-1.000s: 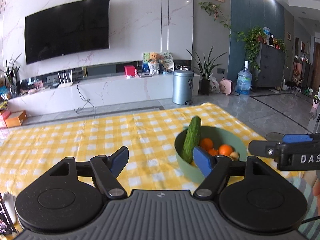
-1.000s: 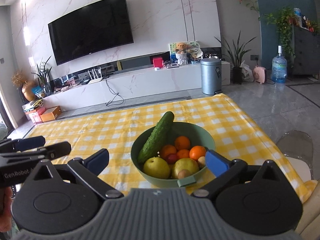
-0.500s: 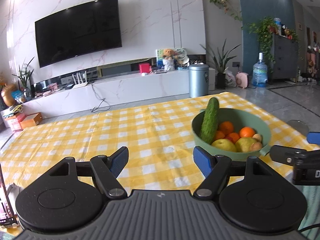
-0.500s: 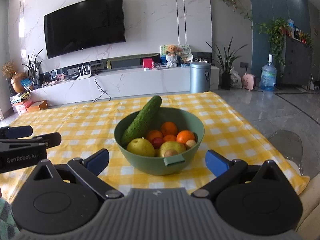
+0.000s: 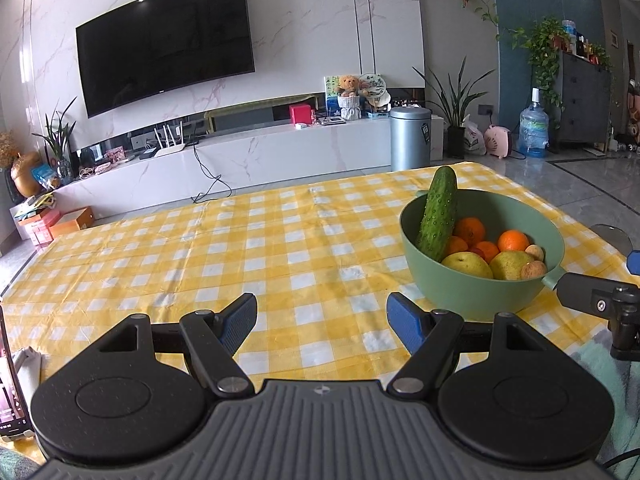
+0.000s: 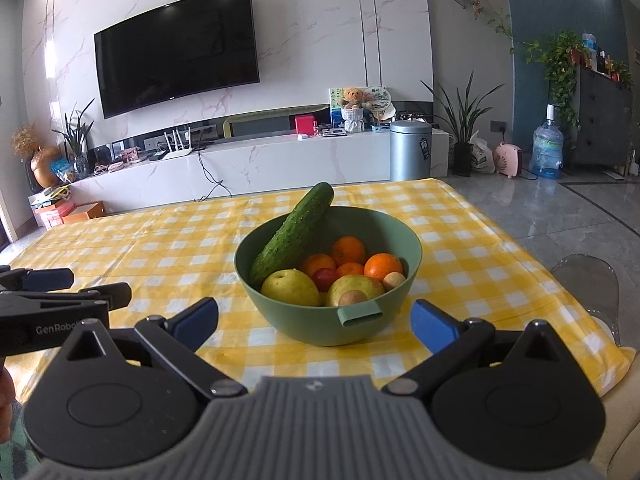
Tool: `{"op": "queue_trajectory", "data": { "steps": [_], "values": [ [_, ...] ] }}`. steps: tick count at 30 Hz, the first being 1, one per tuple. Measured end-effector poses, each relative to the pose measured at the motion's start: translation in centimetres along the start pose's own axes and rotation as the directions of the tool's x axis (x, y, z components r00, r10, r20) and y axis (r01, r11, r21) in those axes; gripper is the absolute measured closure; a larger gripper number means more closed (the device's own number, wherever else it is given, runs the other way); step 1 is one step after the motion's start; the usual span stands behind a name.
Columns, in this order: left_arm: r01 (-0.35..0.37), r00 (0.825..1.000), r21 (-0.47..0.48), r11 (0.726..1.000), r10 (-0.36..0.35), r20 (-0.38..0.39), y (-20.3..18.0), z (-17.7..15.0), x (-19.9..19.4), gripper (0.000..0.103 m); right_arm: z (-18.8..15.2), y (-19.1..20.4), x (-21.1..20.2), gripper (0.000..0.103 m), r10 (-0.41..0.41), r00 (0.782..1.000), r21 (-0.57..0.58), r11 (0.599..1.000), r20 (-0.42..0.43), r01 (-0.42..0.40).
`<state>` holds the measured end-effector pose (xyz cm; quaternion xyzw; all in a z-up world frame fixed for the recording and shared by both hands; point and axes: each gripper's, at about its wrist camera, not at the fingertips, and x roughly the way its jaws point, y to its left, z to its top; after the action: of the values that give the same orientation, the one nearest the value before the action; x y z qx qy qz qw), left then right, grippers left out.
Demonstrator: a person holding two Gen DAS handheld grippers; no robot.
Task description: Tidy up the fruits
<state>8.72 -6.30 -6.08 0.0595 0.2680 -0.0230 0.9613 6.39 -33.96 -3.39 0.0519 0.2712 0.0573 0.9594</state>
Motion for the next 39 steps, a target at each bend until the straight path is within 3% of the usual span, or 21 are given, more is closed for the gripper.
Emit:
{"op": "queue_trajectory", "data": {
  "steps": [39],
  "values": [
    [0.013, 1.000, -0.007, 1.000, -0.013, -0.012, -0.19, 0.31, -0.62, 0.016, -0.29, 0.40, 0.51, 0.004, -0.002, 1.000, -0.027, 1.000, -0.016, 0.002]
  ]
}}
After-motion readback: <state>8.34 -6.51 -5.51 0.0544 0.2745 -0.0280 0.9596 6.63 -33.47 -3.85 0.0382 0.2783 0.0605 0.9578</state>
